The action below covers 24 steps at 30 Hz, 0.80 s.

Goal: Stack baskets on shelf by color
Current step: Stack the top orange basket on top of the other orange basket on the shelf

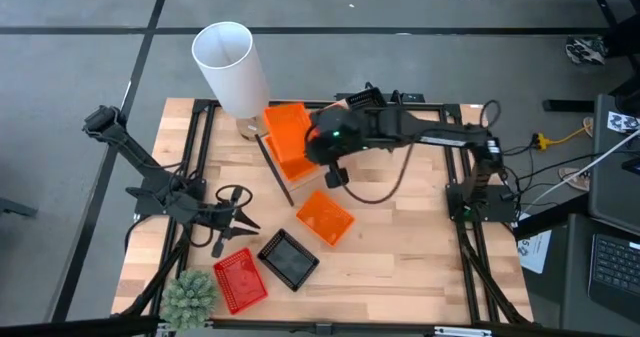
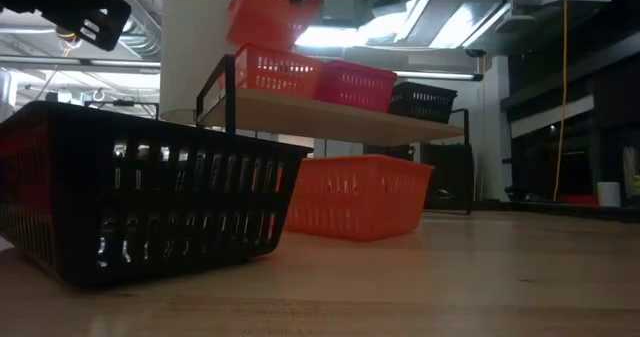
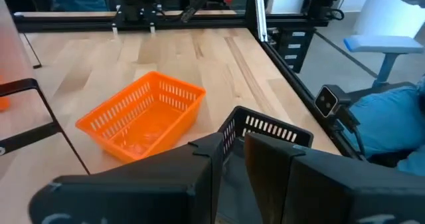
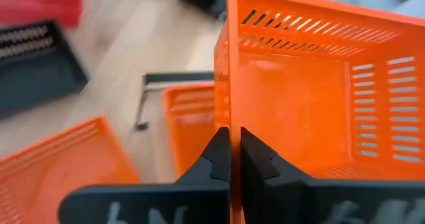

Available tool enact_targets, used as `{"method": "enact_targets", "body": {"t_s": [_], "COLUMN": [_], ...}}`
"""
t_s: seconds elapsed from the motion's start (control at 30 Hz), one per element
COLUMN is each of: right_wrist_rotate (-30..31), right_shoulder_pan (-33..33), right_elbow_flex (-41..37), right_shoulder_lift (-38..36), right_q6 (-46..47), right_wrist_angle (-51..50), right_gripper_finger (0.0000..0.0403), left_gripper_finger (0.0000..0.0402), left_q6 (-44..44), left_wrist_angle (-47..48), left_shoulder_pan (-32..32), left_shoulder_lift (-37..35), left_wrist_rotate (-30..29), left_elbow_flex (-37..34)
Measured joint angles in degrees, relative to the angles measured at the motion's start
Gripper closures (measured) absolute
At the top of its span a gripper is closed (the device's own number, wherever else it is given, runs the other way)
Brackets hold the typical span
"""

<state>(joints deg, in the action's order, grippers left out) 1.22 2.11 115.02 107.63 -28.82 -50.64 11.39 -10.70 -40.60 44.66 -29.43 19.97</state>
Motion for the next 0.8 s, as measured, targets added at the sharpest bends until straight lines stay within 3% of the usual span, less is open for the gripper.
{"method": "enact_targets", "body": {"t_s": [0.3,0.8], "right_wrist_rotate": [-0.29,-0.91], "right_shoulder_pan": [0.06,0.37], "right_elbow_flex": [0.89,0.92], "right_shoulder_lift": [3.17,3.59], "right_q6": [-0.15,-3.63], "right_wrist_angle": [-5.2,-5.56], "right_gripper_finger": [0.0402,0.0398], "left_gripper_finger": [0.0345,0.0345], "left_q6": [-0.04,0.0], "left_wrist_angle": [0.17,0.98], "left_shoulder_pan": [0.07,0.07], "left_shoulder_lift": [0.0,0.0], "left_wrist_rotate": [-0.08,-0.15], "left_elbow_flex": [0.0,0.0]}}
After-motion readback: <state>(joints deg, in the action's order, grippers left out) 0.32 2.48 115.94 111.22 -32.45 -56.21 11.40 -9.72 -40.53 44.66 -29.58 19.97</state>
